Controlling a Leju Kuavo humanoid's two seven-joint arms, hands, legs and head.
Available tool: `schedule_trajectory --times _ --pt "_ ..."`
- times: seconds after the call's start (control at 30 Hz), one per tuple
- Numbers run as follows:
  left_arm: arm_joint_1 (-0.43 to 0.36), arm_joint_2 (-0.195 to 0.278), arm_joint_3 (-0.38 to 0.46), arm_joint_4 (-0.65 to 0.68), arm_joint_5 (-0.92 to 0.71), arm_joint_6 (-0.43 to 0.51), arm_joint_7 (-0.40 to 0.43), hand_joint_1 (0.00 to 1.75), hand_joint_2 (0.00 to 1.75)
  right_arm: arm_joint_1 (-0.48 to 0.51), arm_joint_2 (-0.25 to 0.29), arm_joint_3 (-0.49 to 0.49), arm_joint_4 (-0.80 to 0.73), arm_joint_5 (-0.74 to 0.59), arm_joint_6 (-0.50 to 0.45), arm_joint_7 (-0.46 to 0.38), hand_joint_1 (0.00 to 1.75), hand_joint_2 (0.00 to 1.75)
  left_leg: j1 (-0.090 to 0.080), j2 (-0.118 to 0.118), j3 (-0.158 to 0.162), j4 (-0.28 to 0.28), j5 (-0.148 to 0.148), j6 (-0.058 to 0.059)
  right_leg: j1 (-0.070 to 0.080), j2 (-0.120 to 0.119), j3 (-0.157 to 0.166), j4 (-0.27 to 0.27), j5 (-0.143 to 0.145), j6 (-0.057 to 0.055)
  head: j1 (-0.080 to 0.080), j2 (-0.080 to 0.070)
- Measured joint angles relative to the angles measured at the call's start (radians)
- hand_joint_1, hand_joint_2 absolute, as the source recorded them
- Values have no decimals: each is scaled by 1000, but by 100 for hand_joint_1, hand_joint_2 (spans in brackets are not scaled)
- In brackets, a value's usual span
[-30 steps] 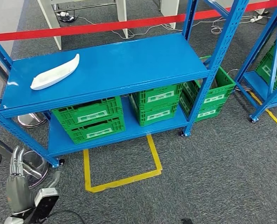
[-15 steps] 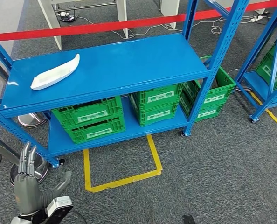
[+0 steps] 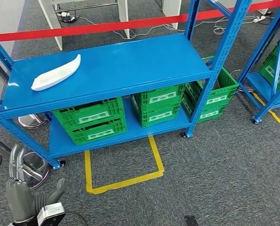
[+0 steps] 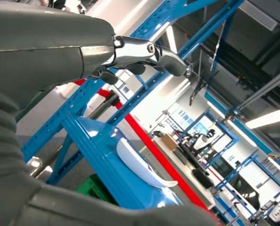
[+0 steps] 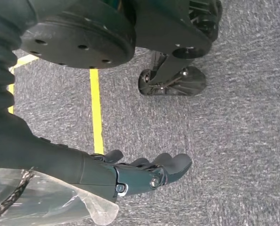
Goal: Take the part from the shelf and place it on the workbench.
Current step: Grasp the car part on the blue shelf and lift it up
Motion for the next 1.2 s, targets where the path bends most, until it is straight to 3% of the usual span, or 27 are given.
schedule_trajectory --times 0.07,0.23,0.37,0.43,0.5,0.53,0.57,0.6,0.67,0.73,0.83,0.9,0.93,1.0,1.07,1.1,1.13,1.2 --pt "0 -8 0 -3 16 0 -4 0 0 0 1 -6 0 -7 5 0 0 0 -1 0 0 2 -1 1 -1 0 0 0 0 1 0 0" --pt "-1 -24 -1 -4 48 0 -16 0 0 -1 7 -26 0 -31 56 23 0 0 -3 0 -4 10 -4 11 -3 0 0 -1 2 9 0 0" --pt "-8 -31 -9 -4 49 0 -17 0 0 -3 13 -35 0 -36 87 55 0 0 0 1 -1 -8 7 29 -5 0 -3 -2 -1 22 0 0" --pt "-13 -34 -19 -4 49 1 -18 0 0 -4 14 -36 0 -35 93 64 0 0 7 3 3 -25 18 38 -3 1 -34 55 -38 25 2 0" --pt "-16 -36 -27 -2 48 1 -18 0 0 -4 14 -37 0 -34 95 69 0 0 6 4 0 -26 20 42 -3 1 -96 177 -94 27 4 0" --pt "-16 -37 -28 -1 48 1 -18 0 0 -4 14 -38 0 -33 95 70 0 0 6 4 0 -25 20 42 -3 1 -123 229 -109 29 4 0" --pt "-16 -37 -29 0 48 1 -18 0 0 -2 14 -38 0 -33 95 71 0 0 6 4 0 -25 19 41 -3 0 -136 250 -105 31 4 0" --pt "-16 -37 -30 1 48 1 -18 0 0 -1 14 -38 0 -32 95 72 0 0 7 4 1 -24 18 40 -4 0 -132 234 -81 32 4 0" --pt "-17 -38 -31 1 48 1 -18 0 0 -2 14 -39 0 -31 95 71 0 0 9 3 2 -19 14 32 -5 0 -77 111 -12 31 4 0" --pt "-18 -38 -34 2 49 1 -18 0 0 -4 17 -39 0 -30 83 62 0 0 7 2 -1 -8 7 20 -3 3 -28 13 20 22 4 0" --pt "-18 -37 -37 2 55 2 -17 0 0 -5 30 -39 0 -21 41 47 0 0 6 2 -6 -4 8 6 1 4 -19 -4 21 3 4 0" --pt "-19 -37 -37 2 64 2 -15 0 0 -5 38 -39 0 -9 24 45 0 0 9 2 -14 18 -11 -5 -1 2 -18 -6 24 -9 1 0" --pt "-19 -37 -37 2 69 2 -15 0 0 -6 41 -38 0 -2 20 45 0 0 11 3 -29 54 -35 -12 -3 -1 -18 -8 25 -14 -1 0" --pt "-20 -36 -38 4 77 2 -16 0 0 -7 45 -36 0 12 27 45 0 0 16 3 -84 178 -96 -21 -4 -8 -18 -8 24 -20 -4 0" --pt "-19 -34 -41 5 81 2 -17 0 0 -7 43 -33 0 20 48 46 0 0 20 3 -129 271 -120 -25 -3 -20 -17 -8 23 -21 -4 0" --pt "-19 -33 -42 6 82 2 -18 0 0 -6 41 -32 0 22 57 46 0 0 22 4 -129 268 -105 -26 -4 -26 -15 -8 22 -21 -4 0" --pt "-19 -33 -44 6 80 2 -18 0 0 -7 39 -31 0 24 63 46 0 0 23 9 -110 223 -72 -25 -4 -33 -13 -8 21 -19 -4 0" --pt "-20 -32 -45 6 65 2 -21 0 0 -7 37 -30 0 27 67 47 0 0 20 47 -48 88 -7 -21 -1 -46 -8 -8 17 -13 -5 0"
